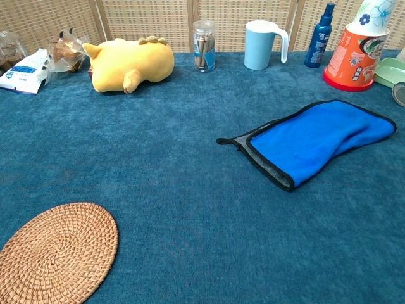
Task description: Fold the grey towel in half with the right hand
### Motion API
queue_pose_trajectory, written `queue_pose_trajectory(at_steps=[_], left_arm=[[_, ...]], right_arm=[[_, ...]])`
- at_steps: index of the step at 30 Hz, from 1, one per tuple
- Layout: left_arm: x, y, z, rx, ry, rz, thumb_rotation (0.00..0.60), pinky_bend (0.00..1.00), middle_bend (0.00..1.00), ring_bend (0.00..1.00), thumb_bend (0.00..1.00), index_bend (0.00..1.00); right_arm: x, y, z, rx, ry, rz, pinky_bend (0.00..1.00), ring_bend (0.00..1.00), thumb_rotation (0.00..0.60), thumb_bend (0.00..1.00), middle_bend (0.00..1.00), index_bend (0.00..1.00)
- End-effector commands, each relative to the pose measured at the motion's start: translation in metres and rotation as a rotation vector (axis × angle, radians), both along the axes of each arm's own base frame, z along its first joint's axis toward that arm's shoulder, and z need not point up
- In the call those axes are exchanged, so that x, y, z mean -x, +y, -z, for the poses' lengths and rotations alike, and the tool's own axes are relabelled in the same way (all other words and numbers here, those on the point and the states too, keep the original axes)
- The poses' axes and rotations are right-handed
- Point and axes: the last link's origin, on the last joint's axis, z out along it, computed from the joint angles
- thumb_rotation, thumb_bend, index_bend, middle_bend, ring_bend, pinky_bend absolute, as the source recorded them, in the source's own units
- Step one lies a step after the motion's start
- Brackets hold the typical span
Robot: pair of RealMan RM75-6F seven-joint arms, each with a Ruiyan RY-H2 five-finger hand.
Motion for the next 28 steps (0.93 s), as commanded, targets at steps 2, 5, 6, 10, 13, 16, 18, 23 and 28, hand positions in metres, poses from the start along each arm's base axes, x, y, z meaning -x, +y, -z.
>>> queue_pose_trajectory(at_steps=[2, 5, 6, 10, 13, 16, 18, 23, 28], left_arm=[[0.000, 0.000, 0.002, 0.008, 0.005, 0.002, 0.600, 0.00, 0.00, 0.00, 0.13, 0.00], [-0.001, 0.001, 0.003, 0.017, 0.006, 0.002, 0.600, 0.00, 0.00, 0.00, 0.13, 0.00], [-0.001, 0.001, 0.003, 0.017, 0.007, 0.002, 0.600, 0.00, 0.00, 0.00, 0.13, 0.00], [-0.001, 0.001, 0.004, 0.023, 0.008, 0.004, 0.600, 0.00, 0.00, 0.00, 0.13, 0.00], [-0.001, 0.000, 0.004, 0.026, 0.004, 0.005, 0.600, 0.00, 0.00, 0.00, 0.13, 0.00], [-0.001, -0.001, 0.003, 0.029, 0.010, 0.011, 0.600, 0.00, 0.00, 0.00, 0.13, 0.00], [0.000, -0.001, 0.004, 0.030, 0.012, 0.011, 0.600, 0.00, 0.00, 0.00, 0.13, 0.00], [0.000, -0.001, 0.003, 0.021, 0.034, 0.015, 0.600, 0.00, 0.00, 0.00, 0.13, 0.00], [0.004, -0.004, 0.005, 0.013, 0.073, 0.006, 0.600, 0.00, 0.00, 0.00, 0.13, 0.00]], right_arm=[[-0.016, -0.006, 0.005, -0.062, 0.007, -0.029, 0.07, 0.00, 0.600, 0.00, 0.00, 0.03], [-0.025, -0.013, 0.012, -0.113, 0.011, -0.027, 0.08, 0.00, 0.600, 0.00, 0.00, 0.05], [-0.027, -0.016, 0.013, -0.121, 0.012, -0.023, 0.08, 0.00, 0.600, 0.00, 0.00, 0.06], [-0.036, -0.028, 0.023, -0.138, 0.003, -0.009, 0.08, 0.00, 0.600, 0.00, 0.00, 0.06], [-0.040, -0.034, 0.029, -0.149, -0.017, 0.001, 0.10, 0.00, 0.600, 0.00, 0.00, 0.06], [-0.033, -0.032, 0.028, -0.124, 0.001, 0.016, 0.11, 0.00, 0.600, 0.00, 0.00, 0.07], [-0.024, -0.025, 0.024, -0.093, 0.029, 0.015, 0.11, 0.00, 0.600, 0.00, 0.00, 0.07], [-0.003, -0.004, 0.008, 0.031, 0.117, 0.016, 0.11, 0.00, 0.600, 0.00, 0.00, 0.07], [0.011, 0.012, -0.003, 0.063, 0.146, 0.041, 0.10, 0.00, 0.600, 0.00, 0.00, 0.06]])
